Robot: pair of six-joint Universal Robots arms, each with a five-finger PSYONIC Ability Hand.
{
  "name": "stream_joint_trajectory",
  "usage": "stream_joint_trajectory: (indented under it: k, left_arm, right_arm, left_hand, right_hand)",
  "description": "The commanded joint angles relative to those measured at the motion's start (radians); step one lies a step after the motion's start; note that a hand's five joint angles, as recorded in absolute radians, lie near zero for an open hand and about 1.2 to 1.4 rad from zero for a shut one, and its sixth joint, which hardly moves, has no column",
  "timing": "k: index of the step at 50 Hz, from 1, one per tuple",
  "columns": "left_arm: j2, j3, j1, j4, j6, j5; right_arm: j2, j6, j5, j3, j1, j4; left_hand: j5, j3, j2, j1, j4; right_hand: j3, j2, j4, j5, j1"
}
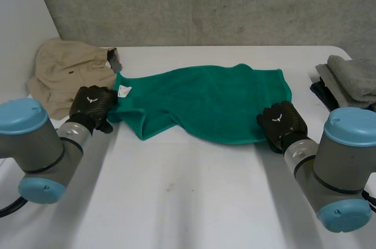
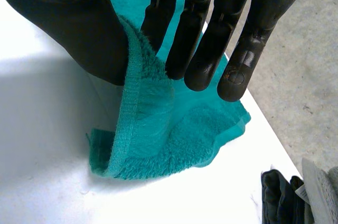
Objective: Fold the laundry.
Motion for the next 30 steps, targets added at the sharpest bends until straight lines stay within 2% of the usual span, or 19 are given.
stream_joint_trajectory:
  k: [1, 9, 14, 17, 21, 26, 30]
  left_arm:
    - [0.118, -0.070, -0.017, -0.046, 0.028, 0.067]
    - [0.286, -0.159, -0.075, -0.074, 0.028, 0.065]
    - [0.288, -0.162, -0.157, -0.071, 0.029, 0.064]
    - [0.257, -0.159, -0.171, -0.068, 0.033, 0.059]
    - [0.171, -0.135, -0.181, -0.071, 0.063, 0.002]
    - [0.088, -0.105, -0.191, -0.064, 0.189, -0.132]
    - [0.033, -0.092, -0.186, -0.064, 0.296, -0.173]
  right_arm:
    - [-0.004, 0.001, 0.007, 0.012, -0.001, -0.006]
    - [-0.006, 0.001, 0.007, 0.018, 0.002, -0.006]
    - [-0.006, 0.004, 0.007, 0.018, 0.001, -0.006]
    - [-0.004, 0.007, 0.007, 0.019, 0.001, -0.006]
    - [-0.004, 0.006, 0.007, 0.025, 0.001, -0.006]
    - [-0.004, 0.007, 0.007, 0.027, 0.001, -0.006]
    - [-0.004, 0.007, 0.007, 0.027, 0.002, -0.006]
  left_hand:
    - [-0.108, -0.116, -0.111, -0.076, -0.109]
    - [-0.155, -0.163, -0.158, -0.123, -0.156]
    - [-0.149, -0.158, -0.152, -0.118, -0.151]
    - [-0.141, -0.149, -0.143, -0.109, -0.142]
    - [-0.120, -0.128, -0.123, -0.088, -0.121]
    - [-0.120, -0.128, -0.123, -0.088, -0.121]
    - [-0.126, -0.134, -0.129, -0.094, -0.127]
  right_hand:
    - [0.214, 0.221, 0.209, 0.231, 0.402]
    - [0.214, 0.221, 0.209, 0.231, 0.402]
    - [0.214, 0.221, 0.209, 0.231, 0.402]
    - [0.214, 0.221, 0.209, 0.231, 0.402]
    - [0.214, 0.221, 0.209, 0.231, 0.402]
    - [0.214, 0.221, 0.209, 0.231, 0.402]
    - [0.214, 0.221, 0.209, 0.231, 0.402]
